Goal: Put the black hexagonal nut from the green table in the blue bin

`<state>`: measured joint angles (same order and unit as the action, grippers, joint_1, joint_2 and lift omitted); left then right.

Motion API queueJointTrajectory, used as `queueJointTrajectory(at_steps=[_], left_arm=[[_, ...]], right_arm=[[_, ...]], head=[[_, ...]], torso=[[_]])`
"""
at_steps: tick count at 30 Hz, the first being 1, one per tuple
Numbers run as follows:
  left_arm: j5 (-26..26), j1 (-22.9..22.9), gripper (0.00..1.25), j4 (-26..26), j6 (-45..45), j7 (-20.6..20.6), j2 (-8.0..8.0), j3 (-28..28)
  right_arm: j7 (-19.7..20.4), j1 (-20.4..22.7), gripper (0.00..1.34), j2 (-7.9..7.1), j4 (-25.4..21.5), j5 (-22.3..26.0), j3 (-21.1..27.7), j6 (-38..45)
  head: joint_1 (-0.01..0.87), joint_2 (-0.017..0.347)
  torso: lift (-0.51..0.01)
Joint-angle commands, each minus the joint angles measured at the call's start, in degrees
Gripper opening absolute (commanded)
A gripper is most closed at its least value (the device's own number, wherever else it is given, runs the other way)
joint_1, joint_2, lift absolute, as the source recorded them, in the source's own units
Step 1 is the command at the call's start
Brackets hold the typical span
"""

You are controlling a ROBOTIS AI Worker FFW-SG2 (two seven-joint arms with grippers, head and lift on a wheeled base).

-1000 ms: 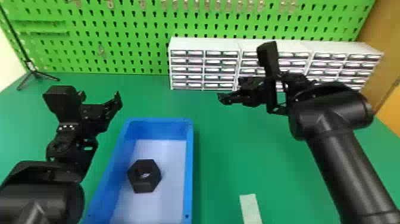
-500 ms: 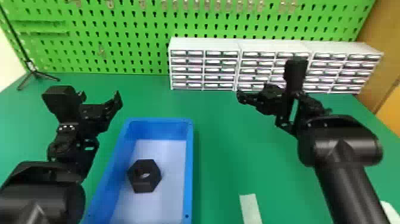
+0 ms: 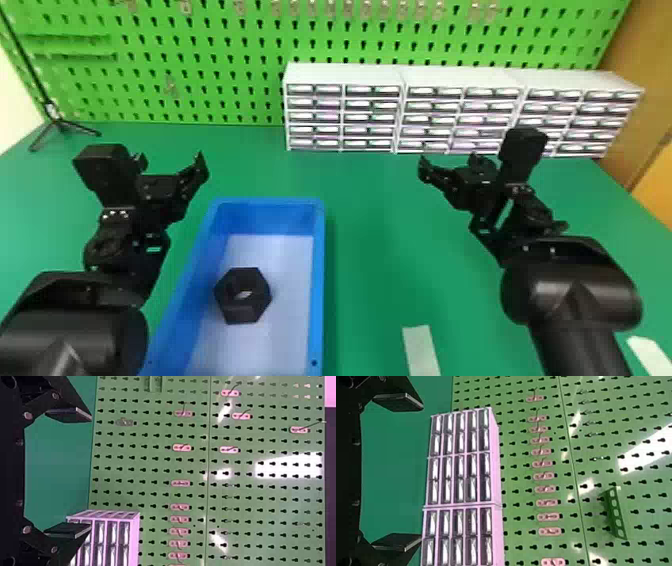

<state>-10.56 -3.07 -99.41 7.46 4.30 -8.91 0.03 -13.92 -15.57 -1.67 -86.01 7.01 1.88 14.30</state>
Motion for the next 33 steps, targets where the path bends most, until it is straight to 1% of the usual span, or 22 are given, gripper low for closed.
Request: queueJointTrajectory(at_steps=[1, 10, 17, 33], left_arm=[[0.0, 0.0, 0.95, 0.0, -0.1, 0.0, 0.29, 0.0], [-0.7, 0.3, 0.95, 0.0, -0.2, -0.1, 0.56, 0.0], [-0.5, 1.1, 0.95, 0.0, 0.0, -0.1, 0.56, 0.0], [0.1, 1.1, 0.95, 0.0, 1.1, -0.1, 0.56, -0.6]], right_arm=[[1.6, 1.8, 1.20, 0.35, 0.0, -0.1, -0.1, -4.5], [4.9, 5.1, 1.19, 1.72, 0.1, -0.6, 0.4, -10.0], [5.6, 6.8, 1.19, 1.72, 0.0, -0.7, 0.3, -10.7], [6.0, 7.2, 1.19, 1.72, 0.0, -1.0, 0.2, -11.1]], head=[[0.683, 0.028], [0.683, 0.028], [0.683, 0.028], [0.683, 0.028]], torso=[[-0.096], [-0.096], [-0.096], [-0.096]])
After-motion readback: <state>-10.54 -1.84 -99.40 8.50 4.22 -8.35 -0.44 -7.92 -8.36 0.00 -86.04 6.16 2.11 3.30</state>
